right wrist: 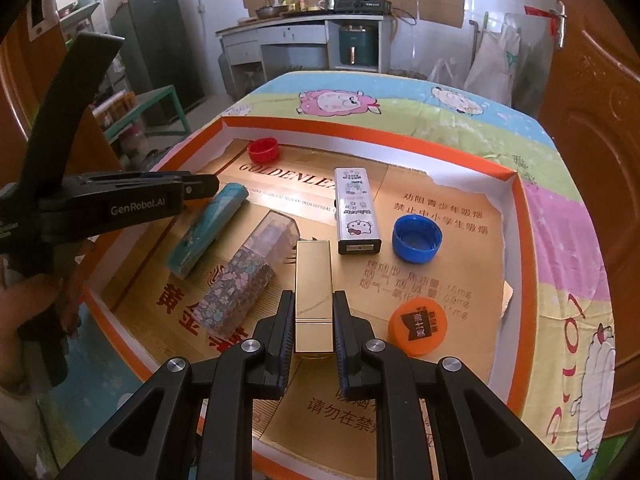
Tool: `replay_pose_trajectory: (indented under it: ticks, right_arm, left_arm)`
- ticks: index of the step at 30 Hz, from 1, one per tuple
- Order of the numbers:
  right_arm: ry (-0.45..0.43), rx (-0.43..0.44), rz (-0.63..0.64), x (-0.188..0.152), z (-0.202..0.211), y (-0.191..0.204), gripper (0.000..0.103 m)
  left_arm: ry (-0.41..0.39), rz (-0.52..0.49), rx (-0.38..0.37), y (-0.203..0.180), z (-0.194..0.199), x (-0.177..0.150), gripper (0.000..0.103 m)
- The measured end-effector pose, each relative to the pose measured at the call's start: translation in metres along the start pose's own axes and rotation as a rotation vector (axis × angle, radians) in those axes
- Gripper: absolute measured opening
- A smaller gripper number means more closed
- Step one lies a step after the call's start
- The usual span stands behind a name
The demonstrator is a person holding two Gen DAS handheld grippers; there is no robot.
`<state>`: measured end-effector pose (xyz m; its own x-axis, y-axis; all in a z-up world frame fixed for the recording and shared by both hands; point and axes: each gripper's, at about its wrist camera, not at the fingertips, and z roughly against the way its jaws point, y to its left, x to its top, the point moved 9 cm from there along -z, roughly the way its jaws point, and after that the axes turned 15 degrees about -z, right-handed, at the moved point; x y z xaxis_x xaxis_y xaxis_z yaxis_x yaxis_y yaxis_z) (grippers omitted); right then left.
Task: Organize rigid objects
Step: 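Lower the gold box into the lid with the right tool while the left tool lowers the yellow cap, then open the right tool on the gold box while the left tool releases the yellow cap in the lid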
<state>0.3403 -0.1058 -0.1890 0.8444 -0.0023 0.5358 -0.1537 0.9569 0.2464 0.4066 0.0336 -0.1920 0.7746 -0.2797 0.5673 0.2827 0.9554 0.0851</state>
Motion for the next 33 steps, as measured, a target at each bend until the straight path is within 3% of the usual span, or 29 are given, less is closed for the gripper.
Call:
replay_pose_trajectory:
  ticks: [15,22,33]
  right_arm:
    - [-0.004,-0.007,0.002,0.001,-0.003,0.000,0.018]
    - [-0.011,-0.010,0.004,0.000,-0.001,-0.002,0.027]
    - [-0.052,-0.009,-0.018,0.005,0.018,-0.006,0.030]
  left_arm:
    - [-0.017,-0.007,-0.007,-0.001,-0.002,-0.001,0.031]
    - [-0.027,-0.011,-0.004,-0.002,0.001,0.000,0.031]
    - [-0.075,0.012,-0.009,0.000,0.020,0.004,0.041]
